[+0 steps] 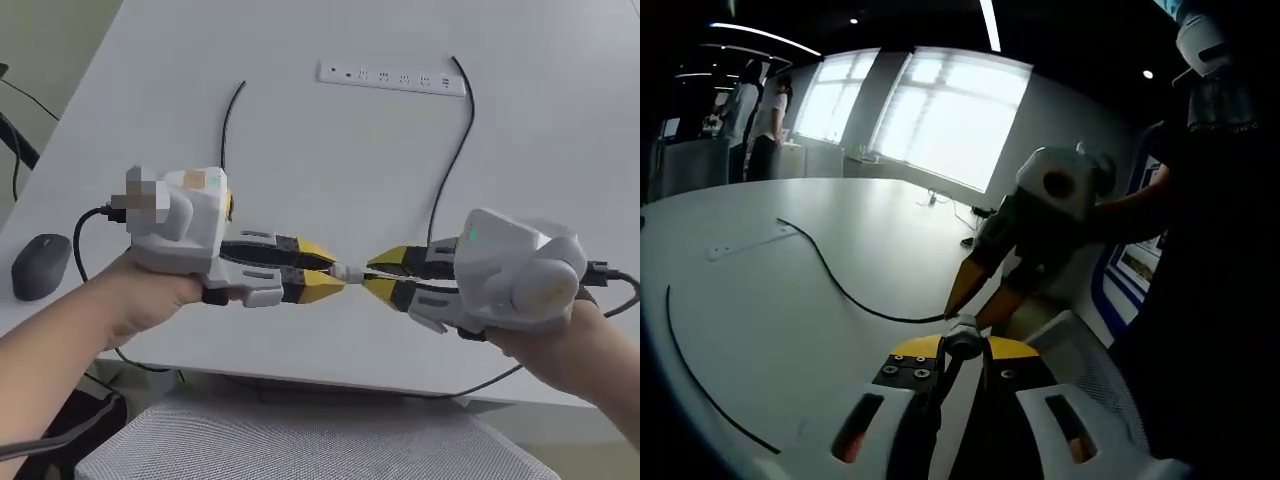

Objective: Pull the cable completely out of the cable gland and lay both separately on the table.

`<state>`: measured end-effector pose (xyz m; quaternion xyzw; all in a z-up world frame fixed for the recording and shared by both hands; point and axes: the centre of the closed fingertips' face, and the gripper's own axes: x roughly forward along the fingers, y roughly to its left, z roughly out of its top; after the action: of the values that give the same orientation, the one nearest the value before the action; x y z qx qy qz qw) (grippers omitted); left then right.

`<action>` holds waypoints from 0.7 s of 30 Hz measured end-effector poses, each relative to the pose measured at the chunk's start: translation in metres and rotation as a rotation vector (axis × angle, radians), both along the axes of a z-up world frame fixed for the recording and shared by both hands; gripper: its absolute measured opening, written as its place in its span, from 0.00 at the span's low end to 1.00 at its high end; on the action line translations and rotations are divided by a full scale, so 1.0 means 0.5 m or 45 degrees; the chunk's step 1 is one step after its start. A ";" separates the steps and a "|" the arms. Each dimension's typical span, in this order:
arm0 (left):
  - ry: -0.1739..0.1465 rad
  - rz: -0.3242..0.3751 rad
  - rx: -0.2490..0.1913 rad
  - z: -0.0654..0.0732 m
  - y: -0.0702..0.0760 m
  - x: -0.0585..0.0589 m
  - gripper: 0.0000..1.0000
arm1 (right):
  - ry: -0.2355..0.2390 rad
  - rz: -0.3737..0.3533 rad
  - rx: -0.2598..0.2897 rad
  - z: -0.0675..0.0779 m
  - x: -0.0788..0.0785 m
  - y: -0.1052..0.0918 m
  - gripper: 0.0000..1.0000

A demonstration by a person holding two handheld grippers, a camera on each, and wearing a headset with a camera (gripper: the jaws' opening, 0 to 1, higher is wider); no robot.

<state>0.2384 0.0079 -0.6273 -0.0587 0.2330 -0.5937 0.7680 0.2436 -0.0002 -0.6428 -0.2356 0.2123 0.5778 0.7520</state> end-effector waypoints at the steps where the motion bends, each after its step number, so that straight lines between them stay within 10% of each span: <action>1: 0.005 0.000 -0.001 -0.002 -0.002 0.001 0.15 | -0.010 0.009 -0.010 -0.002 0.000 0.000 0.04; 21: -0.012 0.016 0.015 -0.007 -0.007 0.020 0.15 | 0.061 -0.128 0.003 -0.010 0.030 -0.029 0.00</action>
<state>0.2484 0.0043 -0.6308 -0.0529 0.2325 -0.5879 0.7730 0.2585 -0.0147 -0.6478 -0.2099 0.2409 0.5449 0.7752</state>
